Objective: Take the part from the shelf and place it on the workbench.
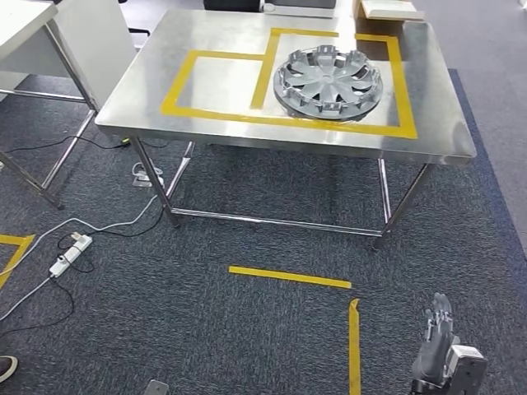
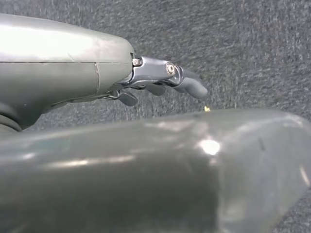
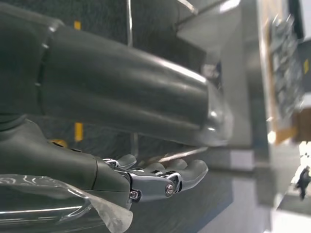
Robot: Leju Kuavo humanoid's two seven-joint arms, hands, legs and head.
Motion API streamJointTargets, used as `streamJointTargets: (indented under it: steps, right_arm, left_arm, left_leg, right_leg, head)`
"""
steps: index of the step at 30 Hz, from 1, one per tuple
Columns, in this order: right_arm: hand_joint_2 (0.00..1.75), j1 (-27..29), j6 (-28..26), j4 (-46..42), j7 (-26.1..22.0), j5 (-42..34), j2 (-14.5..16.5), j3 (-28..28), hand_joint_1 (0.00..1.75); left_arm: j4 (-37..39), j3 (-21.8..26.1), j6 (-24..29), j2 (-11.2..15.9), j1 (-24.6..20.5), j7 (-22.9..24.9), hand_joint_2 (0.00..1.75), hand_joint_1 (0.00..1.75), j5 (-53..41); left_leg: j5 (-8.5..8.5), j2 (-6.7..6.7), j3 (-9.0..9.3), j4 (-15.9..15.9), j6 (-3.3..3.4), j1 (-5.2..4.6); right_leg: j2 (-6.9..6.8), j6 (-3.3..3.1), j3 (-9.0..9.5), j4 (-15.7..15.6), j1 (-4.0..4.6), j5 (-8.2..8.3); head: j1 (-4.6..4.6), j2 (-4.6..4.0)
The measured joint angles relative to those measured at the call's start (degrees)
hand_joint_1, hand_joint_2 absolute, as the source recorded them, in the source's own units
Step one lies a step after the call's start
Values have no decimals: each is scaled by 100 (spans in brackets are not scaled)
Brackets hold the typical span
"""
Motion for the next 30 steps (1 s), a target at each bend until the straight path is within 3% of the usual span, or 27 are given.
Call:
streamJointTargets:
  steps: [1, 3, 4, 6, 8, 9, 10, 11, 12, 14, 15, 16, 18, 20, 22, 23, 24, 25, 27, 29, 30]
  right_arm:
    - [0, -36, -50, 215, -3, 68, 31, -234, 0]
    - [0, -136, -370, 787, 52, 433, 63, -736, 0]
    - [0, -204, -648, 1145, 117, 742, 62, -980, 0]
    - [0, -366, -1171, 1971, 390, 1435, 22, -1385, 0]
    - [0, -512, -1320, 2866, 1244, 1966, -38, -1645, 0]
    - [0, -559, -1301, 3282, 1920, 2191, -53, -1718, 0]
    - [0, -586, -1286, 3666, 2650, 2427, -59, -1761, 0]
    - [0, -600, -1282, 3980, 3251, 2653, -57, -1773, 0]
    - [0, -605, -1286, 4234, 3604, 2854, -50, -1760, 0]
    - [0, -639, -1297, 4625, 3732, 3169, -25, -1697, 0]
    - [0, -668, -1298, 4769, 3668, 3279, -15, -1657, 0]
    - [0, -706, -1299, 4891, 3611, 3375, -14, -1617, 0]
    - [0, -793, -1307, 5065, 3528, 3517, -33, -1547, 0]
    - [0, -862, -1329, 5176, 3455, 3606, -57, -1487, 0]
    - [0, -900, -1368, 5269, 3396, 3652, -81, -1448, 0]
    - [0, -905, -1389, 5310, 3380, 3665, -91, -1434, 0]
    - [0, -905, -1412, 5344, 3372, 3673, -100, -1422, 0]
    - [0, -903, -1427, 5373, 3371, 3681, -104, -1413, 0]
    - [0, -904, -1448, 5410, 3381, 3697, -119, -1400, 0]
    - [0, -910, -1454, 5440, 3394, 3705, -129, -1398, 0]
    - [0, -912, -1456, 5456, 3399, 3706, -130, -1397, 0]
  left_arm:
    - [7, 4, 15, -10, 10, -2, 0, 0, 35]
    - [21, 11, 53, -31, 30, -6, 0, 0, 112]
    - [27, 17, 81, -41, 41, -8, 0, 0, 145]
    - [33, 28, 138, -55, 62, 17, 0, 0, 206]
    - [33, 32, 178, -69, 67, 171, 0, 0, 237]
    - [33, 32, 192, -77, 65, 290, 0, 0, 243]
    - [33, 31, 205, -85, 63, 405, 0, 0, 241]
    - [33, 29, 216, -91, 60, 491, 0, 0, 233]
    - [33, 25, 224, -93, 54, 538, 0, 0, 223]
    - [33, 14, 235, -81, 20, 546, 0, 0, 197]
    - [33, 4, 242, -75, -2, 529, 0, 0, 189]
    - [33, -7, 251, -68, -20, 507, 0, 0, 183]
    - [33, -34, 264, -72, -30, 470, 0, 0, 179]
    - [33, -63, 271, -76, -36, 451, 0, 0, 164]
    - [33, -102, 278, -86, -59, 470, 0, 0, 134]
    - [33, -124, 279, -96, -67, 499, 0, 0, 122]
    - [33, -145, 276, -109, -67, 536, 0, 0, 114]
    - [33, -164, 274, -122, -63, 576, 0, 0, 111]
    - [33, -195, 271, -144, -64, 622, 0, 0, 104]
    - [33, -215, 270, -152, -89, 633, 0, 0, 98]
    - [33, -226, 270, -155, -105, 634, 0, 0, 93]
  left_leg:
    - [62, -2, -21, 1, -27, -1]
    - [105, -10, -49, -9, -81, 14]
    - [-19, -15, -79, 70, -111, 21]
    - [-551, -21, -194, 578, -161, 37]
    - [-1015, -21, -313, 1358, -186, 45]
    - [-1074, -21, -315, 1627, -187, 46]
    - [-1018, -20, -245, 1711, -178, 44]
    - [-892, -12, -82, 1570, -154, 37]
    - [-756, 22, 169, 1234, -109, 21]
    - [-657, 203, 693, 404, 31, -58]
    - [-668, 276, 850, 121, 87, -99]
    - [-697, 309, 912, -26, 124, -132]
    - [-686, 231, 926, -160, 143, -120]
    - [-646, 151, 929, -264, 171, -73]
    - [-604, 63, 891, -283, 196, -53]
    - [-588, 10, 865, -273, 199, -51]
    - [-578, -45, 843, -255, 196, -49]
    - [-570, -102, 823, -230, 190, -45]
    - [-570, -225, 781, -158, 172, -31]
    - [-583, -349, 708, -53, 128, -28]
    - [-582, -406, 657, -3, 92, -27]
  right_leg:
    - [8, -30, 79, -158, 11, -46]
    - [-1, -105, -17, -163, 17, 10]
    - [-11, -153, -64, -160, 14, 52]
    - [-32, -247, -177, -163, 13, 150]
    - [-57, -294, -279, -157, 36, 236]
    - [-79, -299, -329, -149, 48, 273]
    - [-113, -301, -372, -134, 61, 305]
    - [-151, -299, -416, -115, 76, 336]
    - [-189, -295, -454, -94, 86, 361]
    - [-277, -271, -518, -59, 101, 403]
    - [-331, -248, -542, -50, 98, 422]
    - [-389, -222, -561, -46, 94, 440]
    - [-443, -168, -595, -31, 89, 435]
    - [-269, -120, -721, 203, 84, 240]
    - [-57, -75, -1031, 909, 66, -143]
    - [-22, -57, -1207, 1322, 60, -304]
    - [-10, -40, -1327, 1608, 54, -377]
    - [-5, -25, -1348, 1677, 47, -335]
    - [58, -5, -1060, 1131, 15, 28]
    - [329, -3, -679, 380, -33, 272]
    - [443, -16, -575, 183, -45, 294]
  head:
    - [2, 1]
    - [1, 0]
    - [-7, 0]
    - [-26, 0]
    - [-39, -1]
    - [-38, -1]
    - [-40, -1]
    - [-42, -1]
    - [-43, -1]
    - [-42, -1]
    - [-39, -1]
    - [-39, -1]
    - [-38, -1]
    - [-22, -1]
    - [-10, -1]
    - [-8, -1]
    - [-8, -1]
    - [-8, -1]
    - [-8, -1]
    - [-10, -1]
    - [-14, -1]
